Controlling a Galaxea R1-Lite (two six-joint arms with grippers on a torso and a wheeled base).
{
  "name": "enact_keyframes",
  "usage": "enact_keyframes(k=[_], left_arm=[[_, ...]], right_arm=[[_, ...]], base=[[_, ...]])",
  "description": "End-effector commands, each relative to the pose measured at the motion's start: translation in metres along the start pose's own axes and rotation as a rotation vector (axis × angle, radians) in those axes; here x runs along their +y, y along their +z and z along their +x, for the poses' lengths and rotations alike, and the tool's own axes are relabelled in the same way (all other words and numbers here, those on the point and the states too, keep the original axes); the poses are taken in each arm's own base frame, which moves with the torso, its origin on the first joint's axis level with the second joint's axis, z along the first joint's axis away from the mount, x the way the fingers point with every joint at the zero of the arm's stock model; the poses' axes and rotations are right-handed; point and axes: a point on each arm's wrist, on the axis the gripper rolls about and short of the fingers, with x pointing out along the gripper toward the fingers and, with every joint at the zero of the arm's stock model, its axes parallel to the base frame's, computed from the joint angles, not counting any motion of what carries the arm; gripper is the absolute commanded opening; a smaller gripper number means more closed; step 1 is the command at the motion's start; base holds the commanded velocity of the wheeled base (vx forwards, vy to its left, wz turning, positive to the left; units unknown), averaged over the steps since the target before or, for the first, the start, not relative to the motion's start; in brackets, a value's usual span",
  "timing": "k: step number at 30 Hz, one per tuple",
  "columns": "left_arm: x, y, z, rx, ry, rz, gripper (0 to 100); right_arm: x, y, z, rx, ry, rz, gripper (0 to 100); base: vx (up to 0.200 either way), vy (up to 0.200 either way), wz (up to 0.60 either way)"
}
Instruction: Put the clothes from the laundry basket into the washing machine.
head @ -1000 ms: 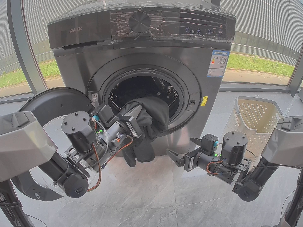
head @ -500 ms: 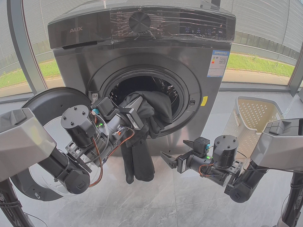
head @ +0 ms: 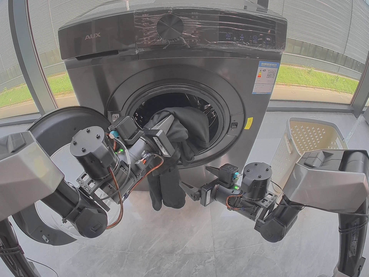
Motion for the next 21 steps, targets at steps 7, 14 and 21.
enact_keyframes(k=[7,14,21], left_arm=[[0.003,0.000,-0.007,0.017,0.009,0.001,0],[0.004,-0.001,-0.006,0.019,0.011,0.000,0],[0.005,-0.002,-0.009,0.031,0.016,0.005,0]], right_arm=[[-0.020,-0.004,-0.003,-0.028,-0.043,0.005,100],[-0.018,0.023,-0.006,-0.098,-0.048,0.001,100],[-0.035,0.035,-0.002,-0.147,-0.092,-0.002,100]], base=[[0.000,0.000,0.00],[0.000,0.000,0.00],[0.000,0.000,0.00]])
